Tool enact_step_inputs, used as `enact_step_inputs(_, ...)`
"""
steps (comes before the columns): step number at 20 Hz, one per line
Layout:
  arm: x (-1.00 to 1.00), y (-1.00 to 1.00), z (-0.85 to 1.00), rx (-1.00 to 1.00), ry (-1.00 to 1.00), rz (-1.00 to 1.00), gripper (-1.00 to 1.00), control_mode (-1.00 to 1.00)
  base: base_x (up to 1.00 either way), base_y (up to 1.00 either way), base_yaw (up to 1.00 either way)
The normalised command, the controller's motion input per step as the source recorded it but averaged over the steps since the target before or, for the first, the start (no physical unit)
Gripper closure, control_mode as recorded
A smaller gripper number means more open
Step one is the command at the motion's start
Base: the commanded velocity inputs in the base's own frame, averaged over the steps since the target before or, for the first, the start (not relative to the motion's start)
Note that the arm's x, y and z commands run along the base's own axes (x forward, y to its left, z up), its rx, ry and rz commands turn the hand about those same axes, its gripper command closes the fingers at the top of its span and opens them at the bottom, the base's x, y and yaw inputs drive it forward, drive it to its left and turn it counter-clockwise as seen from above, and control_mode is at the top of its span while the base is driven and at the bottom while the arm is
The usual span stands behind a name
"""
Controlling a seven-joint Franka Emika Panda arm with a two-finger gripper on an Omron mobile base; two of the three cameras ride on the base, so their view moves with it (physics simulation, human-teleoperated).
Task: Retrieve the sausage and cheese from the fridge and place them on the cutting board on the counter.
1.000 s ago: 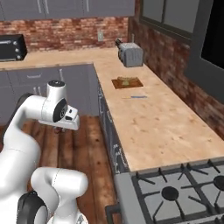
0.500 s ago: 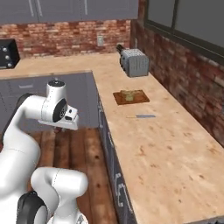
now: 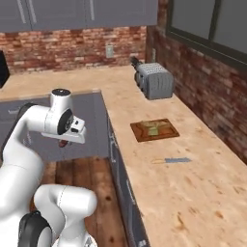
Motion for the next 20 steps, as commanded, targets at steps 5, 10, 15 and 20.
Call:
enact_step_inputs(5, 0.0, 0.0, 0.0, 0.0, 0.0, 0.0, 1.0, 1.0, 0.85, 0.29, -0.22)
enact_step_inputs(10, 0.0, 0.0, 0.0, 0.0, 0.0, 0.0, 1.0, 1.0, 0.64, 0.32, -0.46)
enact_step_inputs(15, 0.0, 0.0, 0.0, 0.0, 0.0, 0.0, 1.0, 1.0, 0.57, 0.32, -0.54)
enact_step_inputs(20, 0.0, 0.0, 0.0, 0.0, 0.0, 0.0, 1.0, 1.0, 0.56, 0.33, -0.55)
